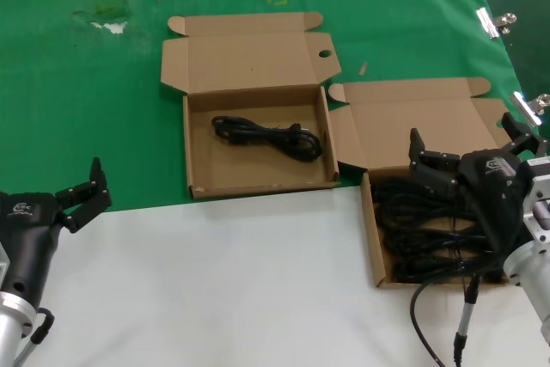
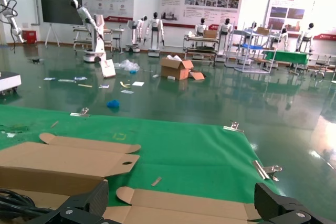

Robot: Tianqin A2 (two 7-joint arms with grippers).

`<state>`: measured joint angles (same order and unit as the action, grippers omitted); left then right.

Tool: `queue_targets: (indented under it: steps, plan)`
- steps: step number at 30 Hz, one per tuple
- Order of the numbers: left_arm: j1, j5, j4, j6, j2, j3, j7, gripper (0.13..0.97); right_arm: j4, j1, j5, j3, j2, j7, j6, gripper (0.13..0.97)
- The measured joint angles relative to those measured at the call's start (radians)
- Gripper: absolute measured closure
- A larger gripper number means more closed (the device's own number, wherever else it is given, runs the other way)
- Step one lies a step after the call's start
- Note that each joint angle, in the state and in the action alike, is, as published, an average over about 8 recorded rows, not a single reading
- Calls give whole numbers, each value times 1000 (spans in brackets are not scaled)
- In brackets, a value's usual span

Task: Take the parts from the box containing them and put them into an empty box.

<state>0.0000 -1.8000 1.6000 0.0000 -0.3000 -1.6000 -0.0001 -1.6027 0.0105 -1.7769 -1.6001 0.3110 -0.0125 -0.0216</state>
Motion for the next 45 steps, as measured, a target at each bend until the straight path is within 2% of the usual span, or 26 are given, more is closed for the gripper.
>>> queue_targets:
  steps: [45]
  plan:
    - [0,0,0,0,0,0,0,132,0,0,0,0,0,0,0,129]
